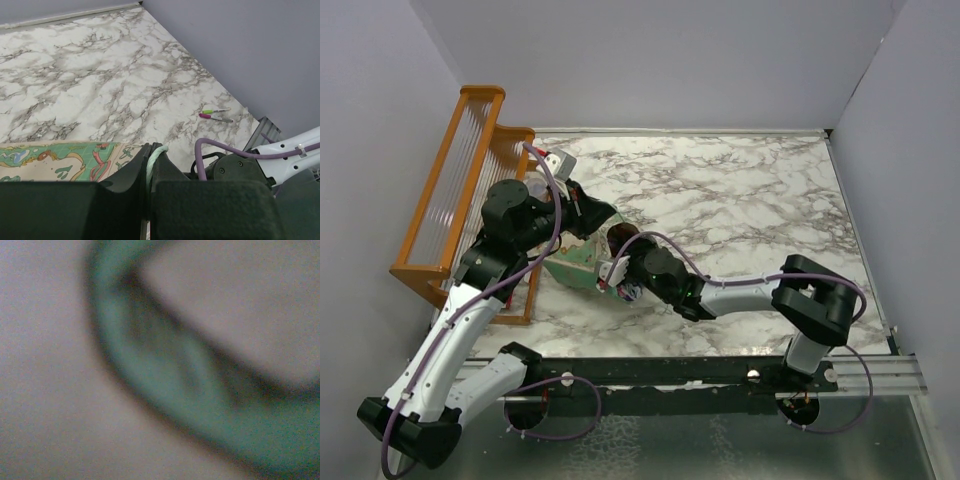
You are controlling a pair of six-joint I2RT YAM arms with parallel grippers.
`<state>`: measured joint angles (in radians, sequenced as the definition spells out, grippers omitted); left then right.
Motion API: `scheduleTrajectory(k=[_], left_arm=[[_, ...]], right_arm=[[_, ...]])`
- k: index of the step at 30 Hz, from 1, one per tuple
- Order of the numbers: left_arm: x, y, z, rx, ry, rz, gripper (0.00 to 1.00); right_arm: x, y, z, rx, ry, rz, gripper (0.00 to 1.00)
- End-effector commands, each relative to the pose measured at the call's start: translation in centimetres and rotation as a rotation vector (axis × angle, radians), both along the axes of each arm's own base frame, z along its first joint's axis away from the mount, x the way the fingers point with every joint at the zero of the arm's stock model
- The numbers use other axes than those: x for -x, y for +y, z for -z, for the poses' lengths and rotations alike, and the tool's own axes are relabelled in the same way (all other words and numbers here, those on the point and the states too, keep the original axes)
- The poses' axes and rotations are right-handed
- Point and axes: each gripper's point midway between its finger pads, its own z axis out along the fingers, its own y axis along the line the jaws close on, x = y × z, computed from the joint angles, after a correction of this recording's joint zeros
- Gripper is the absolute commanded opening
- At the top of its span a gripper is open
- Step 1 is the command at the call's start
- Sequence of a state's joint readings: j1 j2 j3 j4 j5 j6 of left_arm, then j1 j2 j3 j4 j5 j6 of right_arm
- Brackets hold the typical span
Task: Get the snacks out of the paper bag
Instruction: Take out the snack from the paper bag.
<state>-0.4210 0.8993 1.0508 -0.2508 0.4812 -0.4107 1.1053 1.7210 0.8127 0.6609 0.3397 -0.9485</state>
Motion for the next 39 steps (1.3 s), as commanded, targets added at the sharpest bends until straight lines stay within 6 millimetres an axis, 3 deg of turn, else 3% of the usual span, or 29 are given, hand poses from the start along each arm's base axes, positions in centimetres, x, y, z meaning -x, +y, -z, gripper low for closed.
scheduleTrajectory(k=[1,3,7,20,25,35,39], left_arm=[[0.9,0.4,-3.5,0.043,-0.101,-0.002,0.0],[0.8,0.6,-3.3,0.042,-0.101,-0.009,0.0],[0.7,0.9,-3.2,0.036,-0.103,-0.03,0.0],[0.1,1.1,-3.0,0.013,-0.102,-0.053,0.0],[-0.2,0.9,-2.7,0.013,-0.098,-0.055,0.0],[-0.2,1.5,-1.9,0.003,-0.078,-0.086,0.0],[-0.3,1.4,-2.1,0.0,-0.083,-0.086,0.0]], right_arm=[[-1.3,0.0,0.2,-0.027,0.014,0.047,0.18],[-0.8,0.3,-0.2,-0.034,0.045,0.021,0.08],[1.1,0.2,-1.3,-0.077,0.107,-0.064,0.02],[7.4,-0.4,-4.5,-0.233,0.348,-0.273,0.01],[9.6,-1.8,-6.7,-0.298,0.393,-0.328,0.01],[13.9,-6.6,-12.9,-0.574,0.43,-0.415,0.01],[16.2,-7.5,-14.2,-0.658,0.479,-0.502,0.01]])
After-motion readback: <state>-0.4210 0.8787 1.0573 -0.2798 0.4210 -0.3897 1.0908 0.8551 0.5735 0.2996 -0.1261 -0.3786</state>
